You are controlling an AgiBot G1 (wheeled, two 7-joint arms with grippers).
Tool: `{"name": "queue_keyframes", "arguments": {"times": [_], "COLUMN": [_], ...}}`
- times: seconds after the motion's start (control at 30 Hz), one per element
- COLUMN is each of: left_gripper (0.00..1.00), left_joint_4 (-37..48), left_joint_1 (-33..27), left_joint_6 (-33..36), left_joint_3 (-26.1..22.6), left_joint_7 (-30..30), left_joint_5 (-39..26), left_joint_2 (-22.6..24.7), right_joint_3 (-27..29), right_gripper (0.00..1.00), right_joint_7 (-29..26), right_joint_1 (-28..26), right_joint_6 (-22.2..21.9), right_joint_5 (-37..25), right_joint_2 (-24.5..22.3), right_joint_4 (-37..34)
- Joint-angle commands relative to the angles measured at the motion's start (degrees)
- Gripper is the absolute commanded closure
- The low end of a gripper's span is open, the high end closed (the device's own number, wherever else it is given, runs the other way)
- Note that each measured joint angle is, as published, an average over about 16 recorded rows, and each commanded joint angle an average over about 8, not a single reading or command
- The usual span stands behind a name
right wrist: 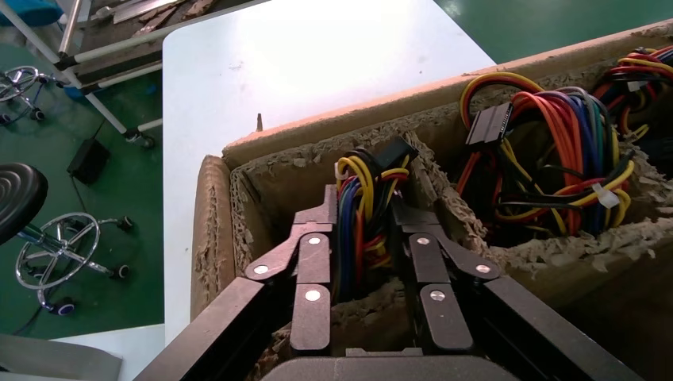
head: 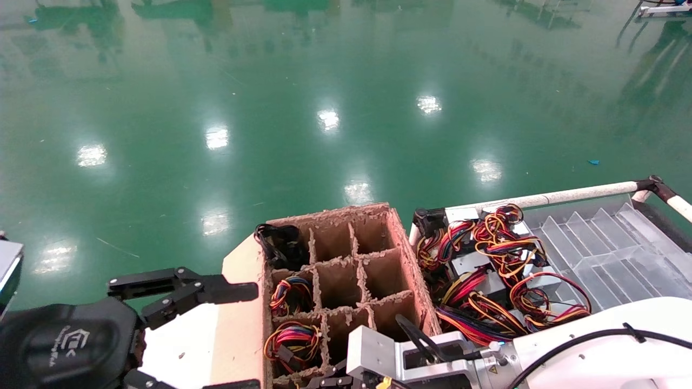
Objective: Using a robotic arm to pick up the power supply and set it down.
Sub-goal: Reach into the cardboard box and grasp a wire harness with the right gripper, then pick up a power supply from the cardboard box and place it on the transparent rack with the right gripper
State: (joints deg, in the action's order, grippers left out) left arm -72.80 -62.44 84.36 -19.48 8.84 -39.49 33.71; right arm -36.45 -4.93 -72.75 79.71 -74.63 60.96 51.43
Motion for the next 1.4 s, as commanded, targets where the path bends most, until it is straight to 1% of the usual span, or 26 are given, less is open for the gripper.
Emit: {"name": "queue_keyframes", "arguments": {"times": [0.03, 0.27, 0.43, 0.63, 0.8, 1.0, 1.13, 1.27, 1.4], "left_gripper": [0.48, 0.49, 0.50, 0.50, 0.50, 0.48, 0.49, 0.49, 0.50], "left_joint_4": [0.00, 0.00, 0.00, 0.00, 0.00, 0.00, 0.00, 0.00, 0.00], "left_joint_1": [0.00, 0.00, 0.00, -0.01, -0.01, -0.01, -0.01, -0.01, -0.01], "left_joint_6": [0.00, 0.00, -0.01, -0.01, -0.01, -0.01, -0.01, -0.02, -0.02], "left_joint_3": [0.00, -0.01, -0.01, -0.02, -0.03, -0.03, -0.04, -0.04, -0.04], "left_joint_7": [0.00, 0.00, -0.01, -0.01, -0.01, -0.02, -0.02, -0.02, -0.02], "left_joint_5": [0.00, 0.01, 0.01, 0.01, 0.02, 0.02, 0.02, 0.03, 0.03], "left_joint_2": [0.00, 0.00, -0.01, -0.01, -0.01, -0.01, -0.01, -0.02, -0.02], "right_joint_3": [0.03, 0.75, 2.06, 5.37, 8.80, 11.88, 12.85, 12.96, 12.68], "right_gripper": [1.00, 1.00, 1.00, 1.00, 1.00, 1.00, 1.00, 1.00, 1.00], "right_joint_7": [0.09, 0.36, 0.66, 1.24, 1.58, 1.64, 2.05, 3.27, 5.36], "right_joint_1": [-0.01, -0.07, 0.07, 0.02, -1.62, -6.63, -11.36, -16.46, -21.66], "right_joint_6": [0.09, 1.19, 2.09, 3.67, 6.07, 8.83, 9.83, 10.17, 9.89], "right_joint_5": [0.01, 1.32, 3.54, 9.14, 14.95, 19.99, 21.58, 21.82, 21.05], "right_joint_2": [-0.16, -1.25, -2.50, -4.41, -6.19, -7.38, -7.66, -7.84, -7.98], "right_joint_4": [0.02, 0.19, 0.63, 1.08, 0.69, -1.59, -4.57, -9.17, -15.96]}}
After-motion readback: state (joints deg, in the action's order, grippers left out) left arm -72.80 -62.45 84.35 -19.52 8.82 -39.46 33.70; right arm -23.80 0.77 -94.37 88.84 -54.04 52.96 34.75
